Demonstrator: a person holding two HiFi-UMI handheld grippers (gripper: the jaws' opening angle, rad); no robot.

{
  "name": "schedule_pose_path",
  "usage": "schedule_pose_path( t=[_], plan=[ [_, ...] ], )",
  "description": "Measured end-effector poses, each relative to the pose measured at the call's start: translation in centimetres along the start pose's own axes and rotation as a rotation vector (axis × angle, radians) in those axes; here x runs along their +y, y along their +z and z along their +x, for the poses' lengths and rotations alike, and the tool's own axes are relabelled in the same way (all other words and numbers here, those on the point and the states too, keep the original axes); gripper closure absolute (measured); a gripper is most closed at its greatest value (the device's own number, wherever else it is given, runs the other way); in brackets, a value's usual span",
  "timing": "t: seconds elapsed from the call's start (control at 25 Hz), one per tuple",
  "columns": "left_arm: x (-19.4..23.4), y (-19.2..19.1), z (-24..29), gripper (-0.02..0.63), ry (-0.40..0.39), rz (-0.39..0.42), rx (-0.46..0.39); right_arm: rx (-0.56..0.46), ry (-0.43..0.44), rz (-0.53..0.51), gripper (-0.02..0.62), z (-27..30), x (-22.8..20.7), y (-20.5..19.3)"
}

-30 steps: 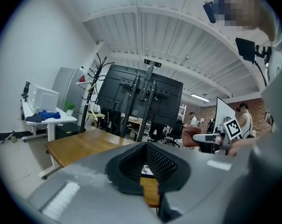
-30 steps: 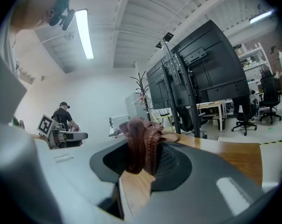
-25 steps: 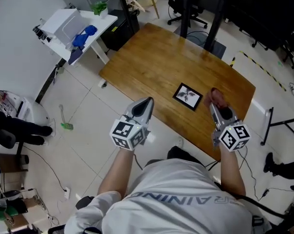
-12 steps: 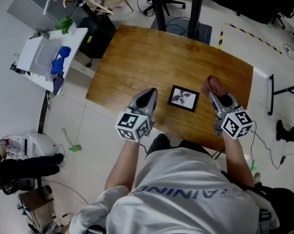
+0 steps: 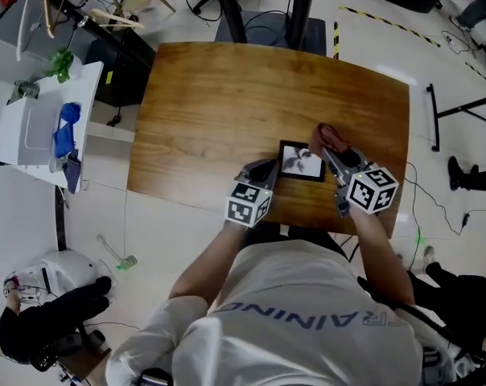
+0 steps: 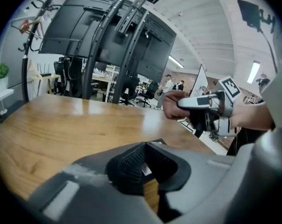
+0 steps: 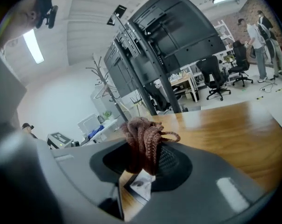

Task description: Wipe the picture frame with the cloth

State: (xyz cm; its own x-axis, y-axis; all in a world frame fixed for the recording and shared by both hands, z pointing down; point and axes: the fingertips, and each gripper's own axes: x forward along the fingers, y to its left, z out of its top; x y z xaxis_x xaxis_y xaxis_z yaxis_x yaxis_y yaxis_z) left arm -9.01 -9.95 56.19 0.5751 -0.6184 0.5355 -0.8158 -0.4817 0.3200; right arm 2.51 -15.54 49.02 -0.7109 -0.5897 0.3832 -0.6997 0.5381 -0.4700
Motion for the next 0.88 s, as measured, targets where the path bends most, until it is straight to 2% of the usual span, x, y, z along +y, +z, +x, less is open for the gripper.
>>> schedule_pose_path(
  t=[0.2, 0.44, 0.68, 0.88],
  plan=[
    [-0.6, -4.3, 3.0, 0.601, -0.033, -0.01, 0.107, 0.131, 0.023, 0.072, 0.468, 4.3, 0.0, -3.9],
    [-0.6, -6.4, 3.9, 0.601, -0.048, -0.011, 0.174, 0.231, 0.044, 0.097, 0.468, 7.3, 0.8, -7.0],
    [-0.1, -8.0, 4.2, 0.601, -0.038, -0.026, 0.215, 0.334, 0.059, 0.204, 0.468, 8.9, 0.8, -10.3],
    [-0.2, -8.0, 4.1, 0.601, -0.035, -0.039, 0.2, 0.394, 0.062, 0.213, 0.468, 9.8, 1.5, -12.0]
  ],
)
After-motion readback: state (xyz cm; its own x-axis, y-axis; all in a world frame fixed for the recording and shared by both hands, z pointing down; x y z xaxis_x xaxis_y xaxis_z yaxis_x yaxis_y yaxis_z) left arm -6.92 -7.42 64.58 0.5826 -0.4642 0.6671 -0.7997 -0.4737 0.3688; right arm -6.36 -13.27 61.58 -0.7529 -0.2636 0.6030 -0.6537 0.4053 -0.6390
